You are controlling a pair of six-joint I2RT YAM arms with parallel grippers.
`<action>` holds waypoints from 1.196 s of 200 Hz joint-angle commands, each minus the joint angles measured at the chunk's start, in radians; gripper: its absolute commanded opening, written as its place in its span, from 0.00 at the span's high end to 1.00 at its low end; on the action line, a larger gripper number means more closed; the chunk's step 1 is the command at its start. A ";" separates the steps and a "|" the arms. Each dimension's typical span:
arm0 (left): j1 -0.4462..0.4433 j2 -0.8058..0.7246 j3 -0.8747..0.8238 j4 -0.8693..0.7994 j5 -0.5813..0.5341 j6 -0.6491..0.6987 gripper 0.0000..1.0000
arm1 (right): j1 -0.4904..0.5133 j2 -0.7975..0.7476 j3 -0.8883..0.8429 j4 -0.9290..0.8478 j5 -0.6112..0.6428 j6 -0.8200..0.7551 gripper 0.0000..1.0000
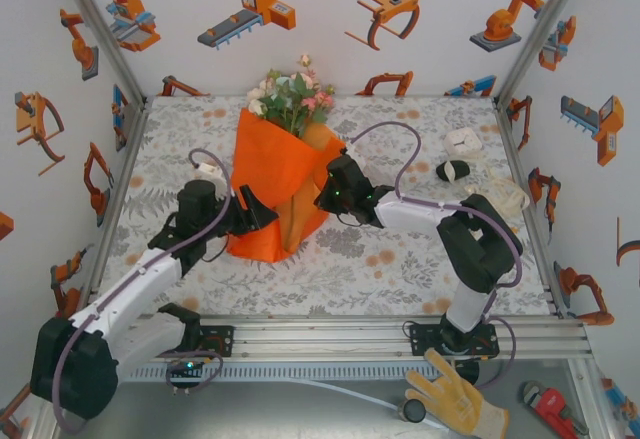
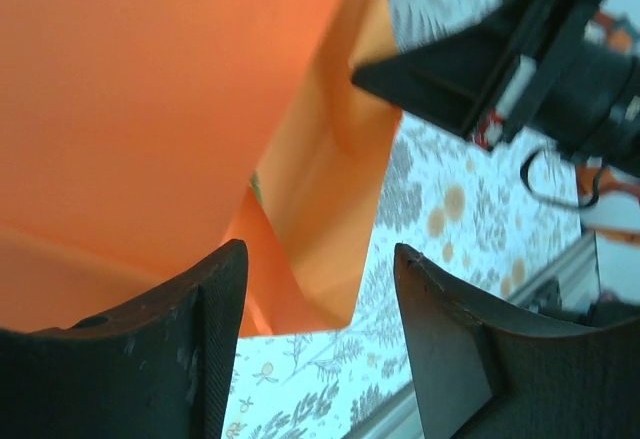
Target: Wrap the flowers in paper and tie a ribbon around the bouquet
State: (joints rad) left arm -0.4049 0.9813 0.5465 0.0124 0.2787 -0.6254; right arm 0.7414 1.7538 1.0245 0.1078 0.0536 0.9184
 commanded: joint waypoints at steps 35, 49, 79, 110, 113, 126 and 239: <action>0.115 0.106 0.018 0.110 0.220 -0.003 0.50 | 0.006 -0.040 0.036 -0.031 -0.001 -0.015 1.00; 0.091 0.108 0.008 0.245 0.370 -0.011 0.47 | 0.006 -0.038 0.036 -0.029 -0.008 -0.018 1.00; 0.031 0.022 0.014 0.291 0.353 -0.037 0.42 | 0.006 -0.023 0.046 -0.022 -0.024 -0.019 1.00; -0.053 -0.245 0.109 -0.243 -0.278 0.130 0.42 | 0.006 -0.018 0.045 -0.012 -0.028 -0.019 1.00; -0.063 -0.263 0.117 -0.294 -0.359 0.135 0.42 | 0.006 -0.017 0.044 -0.011 -0.030 -0.019 1.00; -0.068 -0.307 0.125 -0.447 -0.655 0.128 0.36 | 0.006 -0.014 0.046 -0.005 -0.039 -0.019 1.00; 0.156 -0.002 0.032 -0.185 -0.250 0.171 0.23 | 0.006 -0.008 0.052 -0.015 -0.076 -0.036 0.92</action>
State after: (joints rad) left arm -0.2535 0.9714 0.5789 -0.3214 -0.0933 -0.4984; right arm 0.7425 1.7504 1.0676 0.0933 -0.0334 0.8978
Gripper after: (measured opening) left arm 0.907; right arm 0.012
